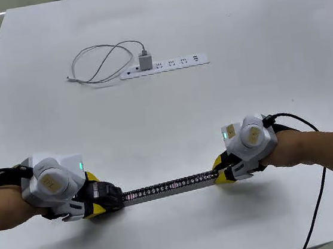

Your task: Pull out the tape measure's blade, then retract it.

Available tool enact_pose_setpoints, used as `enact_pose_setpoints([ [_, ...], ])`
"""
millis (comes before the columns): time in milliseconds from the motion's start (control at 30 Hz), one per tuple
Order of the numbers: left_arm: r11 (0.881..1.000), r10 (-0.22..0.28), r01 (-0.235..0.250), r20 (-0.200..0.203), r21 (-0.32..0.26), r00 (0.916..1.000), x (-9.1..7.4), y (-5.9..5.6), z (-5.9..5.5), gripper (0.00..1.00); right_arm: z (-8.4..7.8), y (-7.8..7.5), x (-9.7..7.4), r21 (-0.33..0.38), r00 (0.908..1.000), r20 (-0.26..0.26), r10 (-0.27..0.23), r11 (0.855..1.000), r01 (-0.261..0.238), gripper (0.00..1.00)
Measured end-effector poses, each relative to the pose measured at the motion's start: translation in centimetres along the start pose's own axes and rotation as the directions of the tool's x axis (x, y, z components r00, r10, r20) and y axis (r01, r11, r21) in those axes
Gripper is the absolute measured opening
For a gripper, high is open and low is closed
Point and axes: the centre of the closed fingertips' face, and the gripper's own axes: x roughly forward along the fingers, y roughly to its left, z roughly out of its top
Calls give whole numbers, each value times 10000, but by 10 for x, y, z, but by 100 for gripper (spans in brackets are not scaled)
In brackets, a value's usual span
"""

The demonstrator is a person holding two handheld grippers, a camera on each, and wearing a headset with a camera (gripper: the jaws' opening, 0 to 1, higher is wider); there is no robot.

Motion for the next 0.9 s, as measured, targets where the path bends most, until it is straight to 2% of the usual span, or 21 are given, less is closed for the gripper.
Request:
enact_pose_setpoints([
  [900, 10000, -7, 7, 2, 15, 10000, 0, 1, 0, 30, -8, -2, -5, 107, 10000, -52, -25, 9999, 26, 9],
])
